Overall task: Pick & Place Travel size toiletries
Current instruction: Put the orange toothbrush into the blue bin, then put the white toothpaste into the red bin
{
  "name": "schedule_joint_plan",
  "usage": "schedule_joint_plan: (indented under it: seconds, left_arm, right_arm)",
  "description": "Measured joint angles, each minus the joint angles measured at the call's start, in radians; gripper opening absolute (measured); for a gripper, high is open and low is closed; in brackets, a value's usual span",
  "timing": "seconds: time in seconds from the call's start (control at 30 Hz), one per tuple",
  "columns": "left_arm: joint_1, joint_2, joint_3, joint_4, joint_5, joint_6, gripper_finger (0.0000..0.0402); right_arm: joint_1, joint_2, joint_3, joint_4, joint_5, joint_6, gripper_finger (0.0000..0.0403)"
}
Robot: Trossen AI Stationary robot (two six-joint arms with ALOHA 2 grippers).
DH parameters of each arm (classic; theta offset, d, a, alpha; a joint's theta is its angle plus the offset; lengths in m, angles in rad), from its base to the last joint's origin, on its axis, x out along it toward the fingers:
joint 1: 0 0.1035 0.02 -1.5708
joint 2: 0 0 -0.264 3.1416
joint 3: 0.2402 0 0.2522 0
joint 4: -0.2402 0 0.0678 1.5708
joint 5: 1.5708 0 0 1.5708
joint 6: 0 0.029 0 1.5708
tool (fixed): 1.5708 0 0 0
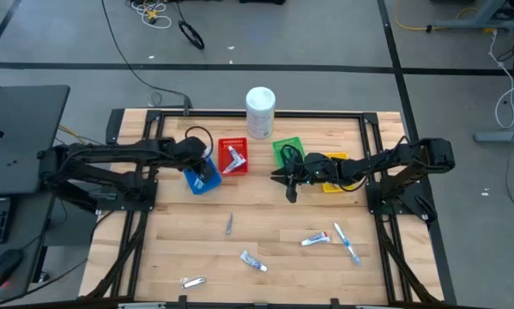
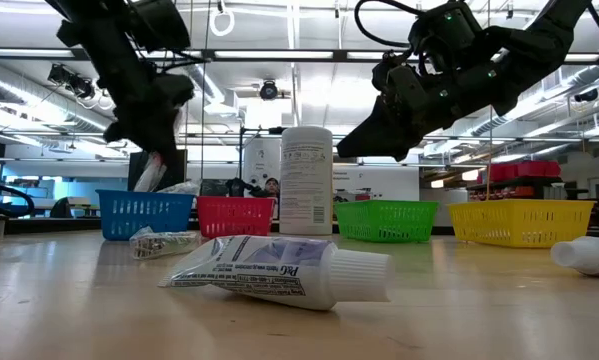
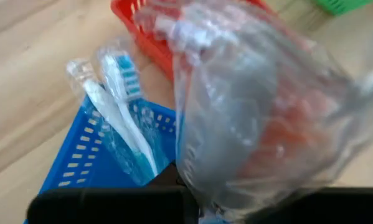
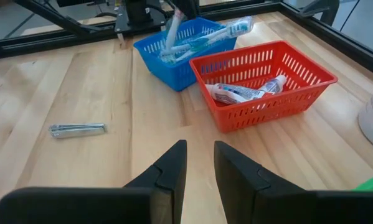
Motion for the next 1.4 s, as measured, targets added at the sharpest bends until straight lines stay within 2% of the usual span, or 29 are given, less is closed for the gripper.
schedule_joint_plan:
  seconds: [0.23,0.4,0.53,0.67,0.83,1.0,1.2,1.4]
  left_arm:
    - [0.026,0.078,0.000,-0.001,0.031,-0.033,0.0051]
    - [0.029,0.099,0.000,-0.002,0.029,-0.039,0.0089]
    - [0.029,0.099,0.000,-0.001,0.009,-0.025,0.0125]
    - [0.028,0.084,0.023,-0.032,-0.066,0.010,0.0150]
    - [0.018,0.046,0.083,-0.063,-0.083,0.063,0.0152]
    - [-0.064,0.018,0.140,-0.025,-0.086,0.196,0.0135]
    - [-0.240,0.023,0.136,0.186,-0.065,0.301,0.0121]
    - [-0.389,0.060,0.135,0.323,0.010,0.188,0.0118]
  right_arm:
    - [0.000,0.000,0.000,0.007,-0.001,-0.008,0.0089]
    - [-0.001,0.000,0.000,0.006,-0.005,-0.008,0.0090]
    - [-0.001,0.000,0.000,0.006,-0.059,-0.040,0.0093]
    - [-0.001,0.000,0.000,0.006,-0.064,-0.060,0.0108]
    - [-0.005,0.000,0.000,0.002,-0.099,-0.069,0.0142]
    - [-0.019,0.000,0.000,0.006,-0.134,-0.070,0.0175]
    - [-0.027,0.000,0.000,0.027,-0.133,-0.061,0.0185]
    - [-0.027,0.000,0.001,0.071,-0.135,-0.061,0.0185]
